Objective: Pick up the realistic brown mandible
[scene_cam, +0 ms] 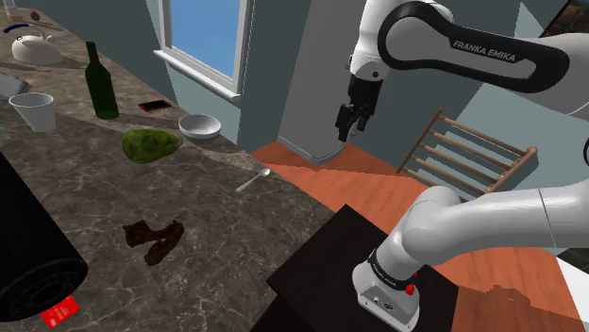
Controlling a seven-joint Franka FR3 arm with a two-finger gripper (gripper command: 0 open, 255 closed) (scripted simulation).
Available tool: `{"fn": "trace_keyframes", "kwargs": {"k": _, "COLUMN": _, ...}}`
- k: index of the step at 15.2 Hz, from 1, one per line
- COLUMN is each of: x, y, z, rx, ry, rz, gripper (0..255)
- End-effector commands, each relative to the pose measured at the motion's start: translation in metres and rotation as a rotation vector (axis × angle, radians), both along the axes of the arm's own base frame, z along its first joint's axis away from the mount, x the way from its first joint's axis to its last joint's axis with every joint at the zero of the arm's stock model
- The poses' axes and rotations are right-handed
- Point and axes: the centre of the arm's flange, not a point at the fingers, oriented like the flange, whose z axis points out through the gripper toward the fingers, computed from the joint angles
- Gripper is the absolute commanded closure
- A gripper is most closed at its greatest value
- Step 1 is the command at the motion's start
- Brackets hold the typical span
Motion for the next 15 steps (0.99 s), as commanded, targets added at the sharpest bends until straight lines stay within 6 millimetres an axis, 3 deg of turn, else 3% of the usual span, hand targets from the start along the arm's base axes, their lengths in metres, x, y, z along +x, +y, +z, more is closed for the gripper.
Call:
{"fn": "trace_keyframes", "kwargs": {"k": 1, "x": 0.0, "y": 0.0, "z": 0.0, "rx": 0.0, "ry": 0.0, "rz": 0.0, "gripper": 0}}
{"fn": "trace_keyframes", "kwargs": {"k": 15, "x": 0.063, "y": 0.141, "z": -0.098, "rx": -0.002, "ry": -0.039, "rz": 0.046, "gripper": 0}}
